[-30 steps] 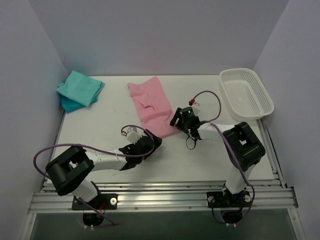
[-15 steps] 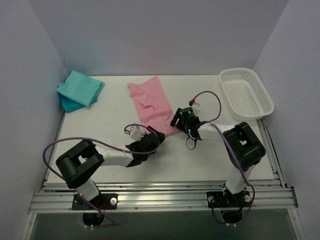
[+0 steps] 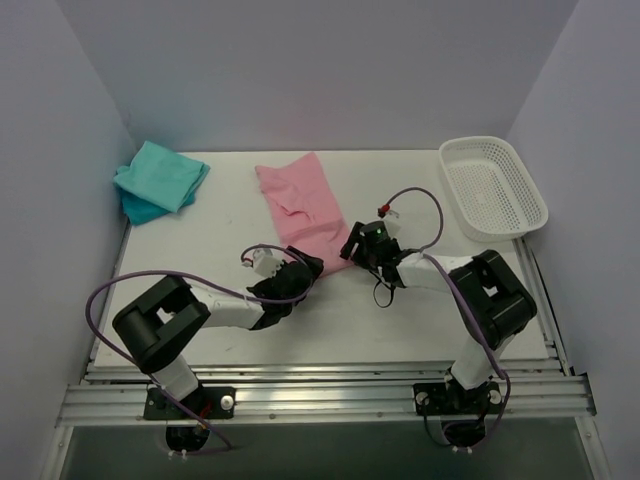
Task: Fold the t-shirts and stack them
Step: Grab one side of the 2/3 rectangular tshirt with both arms
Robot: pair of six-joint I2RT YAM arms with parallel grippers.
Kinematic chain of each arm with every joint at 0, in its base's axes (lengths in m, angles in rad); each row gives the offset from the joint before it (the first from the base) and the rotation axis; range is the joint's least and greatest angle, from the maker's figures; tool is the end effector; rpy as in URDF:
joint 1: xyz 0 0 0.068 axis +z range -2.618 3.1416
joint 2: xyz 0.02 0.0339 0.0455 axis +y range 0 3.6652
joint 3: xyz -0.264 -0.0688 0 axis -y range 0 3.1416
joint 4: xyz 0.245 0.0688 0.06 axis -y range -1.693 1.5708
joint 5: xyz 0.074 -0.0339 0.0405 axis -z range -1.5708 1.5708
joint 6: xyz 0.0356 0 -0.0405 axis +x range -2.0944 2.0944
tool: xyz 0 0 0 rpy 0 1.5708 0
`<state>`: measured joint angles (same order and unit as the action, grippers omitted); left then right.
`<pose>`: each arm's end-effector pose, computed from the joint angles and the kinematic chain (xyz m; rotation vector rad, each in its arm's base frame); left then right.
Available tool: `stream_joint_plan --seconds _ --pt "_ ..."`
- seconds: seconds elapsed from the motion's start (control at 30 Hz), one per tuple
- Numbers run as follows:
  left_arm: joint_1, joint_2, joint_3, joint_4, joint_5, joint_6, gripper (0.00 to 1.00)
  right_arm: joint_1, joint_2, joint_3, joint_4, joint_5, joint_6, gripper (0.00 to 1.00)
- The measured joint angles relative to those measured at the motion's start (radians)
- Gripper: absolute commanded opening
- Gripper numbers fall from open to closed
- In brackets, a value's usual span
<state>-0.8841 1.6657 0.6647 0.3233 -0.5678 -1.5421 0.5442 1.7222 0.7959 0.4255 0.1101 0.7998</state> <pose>0.2105 -0.2266 0.1372 -1.0058 1.9909 -0.7651 0.3023 0.1783 0.1622 0.3429 2.1188 0.6990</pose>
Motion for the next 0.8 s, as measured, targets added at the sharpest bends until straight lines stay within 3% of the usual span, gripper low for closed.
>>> stream_joint_plan --seconds 0.1,0.3,0.57,0.73,0.8 --pt "0.006 -0.01 -0.017 0.011 0.0 -0.003 0.99 0.013 -0.015 -0.013 -0.01 0.006 0.005 0.65" --pt "0.01 -0.013 -0.023 0.015 -0.001 -0.01 0.99 0.02 -0.017 -0.016 -0.026 0.01 0.009 0.51" --pt "0.011 -0.013 -0.024 0.018 -0.002 -0.011 1.0 0.026 0.014 -0.012 -0.002 0.011 0.014 0.17" --pt "0.014 -0.019 -0.033 0.02 -0.002 -0.023 0.99 0.027 0.026 -0.01 0.008 0.007 0.019 0.15" --pt "0.015 -0.029 -0.045 0.019 -0.002 -0.031 0.94 0.027 0.026 -0.01 0.01 0.007 0.019 0.15"
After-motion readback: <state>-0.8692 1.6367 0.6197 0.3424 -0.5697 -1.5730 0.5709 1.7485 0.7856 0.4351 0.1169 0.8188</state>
